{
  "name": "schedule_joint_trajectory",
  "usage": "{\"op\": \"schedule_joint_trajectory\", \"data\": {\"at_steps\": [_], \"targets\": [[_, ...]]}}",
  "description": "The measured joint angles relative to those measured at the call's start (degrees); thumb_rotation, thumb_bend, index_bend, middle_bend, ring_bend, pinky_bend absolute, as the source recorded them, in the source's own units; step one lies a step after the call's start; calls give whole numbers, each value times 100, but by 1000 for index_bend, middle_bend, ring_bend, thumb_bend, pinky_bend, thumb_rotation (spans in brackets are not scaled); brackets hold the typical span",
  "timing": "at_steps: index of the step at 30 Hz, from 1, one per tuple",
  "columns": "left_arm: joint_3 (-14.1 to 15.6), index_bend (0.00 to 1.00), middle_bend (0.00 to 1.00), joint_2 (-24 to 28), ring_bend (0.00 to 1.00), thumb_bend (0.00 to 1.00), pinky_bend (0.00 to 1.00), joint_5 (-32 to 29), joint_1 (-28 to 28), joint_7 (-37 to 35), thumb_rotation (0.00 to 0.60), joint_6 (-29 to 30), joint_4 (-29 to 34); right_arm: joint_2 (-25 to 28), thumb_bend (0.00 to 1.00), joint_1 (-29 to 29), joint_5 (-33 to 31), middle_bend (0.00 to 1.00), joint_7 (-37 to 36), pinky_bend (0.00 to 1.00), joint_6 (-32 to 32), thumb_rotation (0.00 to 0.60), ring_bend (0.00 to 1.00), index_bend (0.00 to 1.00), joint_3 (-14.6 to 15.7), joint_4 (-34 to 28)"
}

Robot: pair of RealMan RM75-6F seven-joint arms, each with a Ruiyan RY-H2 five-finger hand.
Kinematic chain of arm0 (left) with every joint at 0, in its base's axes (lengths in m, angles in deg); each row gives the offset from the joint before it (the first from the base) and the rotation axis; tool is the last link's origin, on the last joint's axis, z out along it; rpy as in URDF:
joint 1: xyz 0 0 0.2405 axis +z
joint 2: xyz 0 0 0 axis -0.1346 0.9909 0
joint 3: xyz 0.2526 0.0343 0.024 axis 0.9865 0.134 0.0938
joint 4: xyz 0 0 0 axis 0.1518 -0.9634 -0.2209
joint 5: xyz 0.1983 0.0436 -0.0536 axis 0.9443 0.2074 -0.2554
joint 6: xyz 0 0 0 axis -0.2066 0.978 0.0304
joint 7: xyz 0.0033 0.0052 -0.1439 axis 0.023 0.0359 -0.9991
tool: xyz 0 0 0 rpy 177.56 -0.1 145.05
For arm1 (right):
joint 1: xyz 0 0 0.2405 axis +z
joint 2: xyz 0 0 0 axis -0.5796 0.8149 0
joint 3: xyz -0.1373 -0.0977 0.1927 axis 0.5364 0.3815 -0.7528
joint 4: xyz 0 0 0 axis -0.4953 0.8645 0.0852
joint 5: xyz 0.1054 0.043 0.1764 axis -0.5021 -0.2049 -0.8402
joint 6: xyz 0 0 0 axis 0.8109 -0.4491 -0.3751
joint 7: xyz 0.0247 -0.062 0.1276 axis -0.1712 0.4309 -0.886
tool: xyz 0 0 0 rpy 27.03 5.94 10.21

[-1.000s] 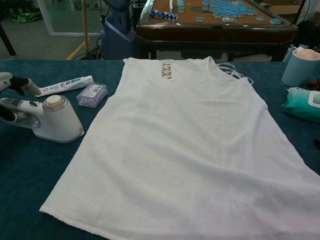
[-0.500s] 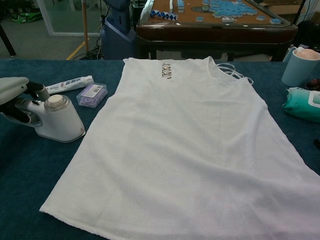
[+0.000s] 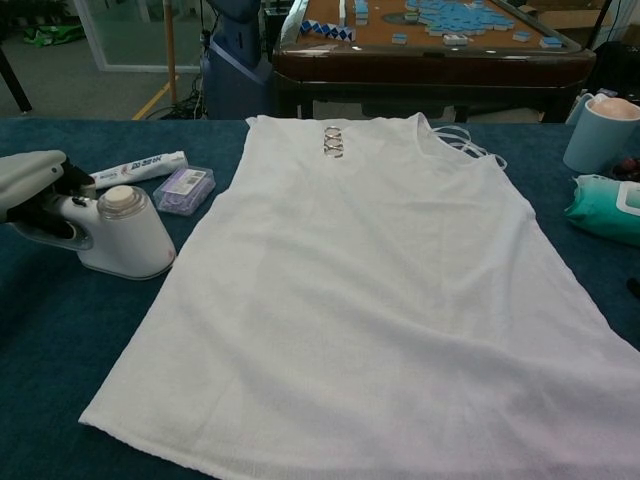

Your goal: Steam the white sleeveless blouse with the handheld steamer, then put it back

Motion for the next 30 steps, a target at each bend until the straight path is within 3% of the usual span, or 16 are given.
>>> {"op": "schedule_joint_trajectory", "data": {"at_steps": [4,9,18,23,30], "targets": [[-85,822,754,-99,658,253,579,-54,-28,-456,600,-97,-156,10,241,10,-5,87,15,15,55,600,0,0,17,-24],[-180,844,770,-55,670,254,591,-135,-30,-823,600,-216,-64,35,241,38,21,87,23,15,193,600,0,0,81,-74],[-293,865,777,430,676,256,592,-203,38,-989,600,-228,873,18,253,180,271,98,-53,15,619,600,0,0,304,-154],[-349,865,777,795,675,256,593,-205,85,-894,600,-131,1583,-58,371,366,478,98,-146,15,1091,600,0,0,489,-168],[-424,864,776,1219,675,256,593,-212,124,-497,600,56,2527,-427,681,810,835,98,-451,15,1915,600,0,0,756,-88]]}}
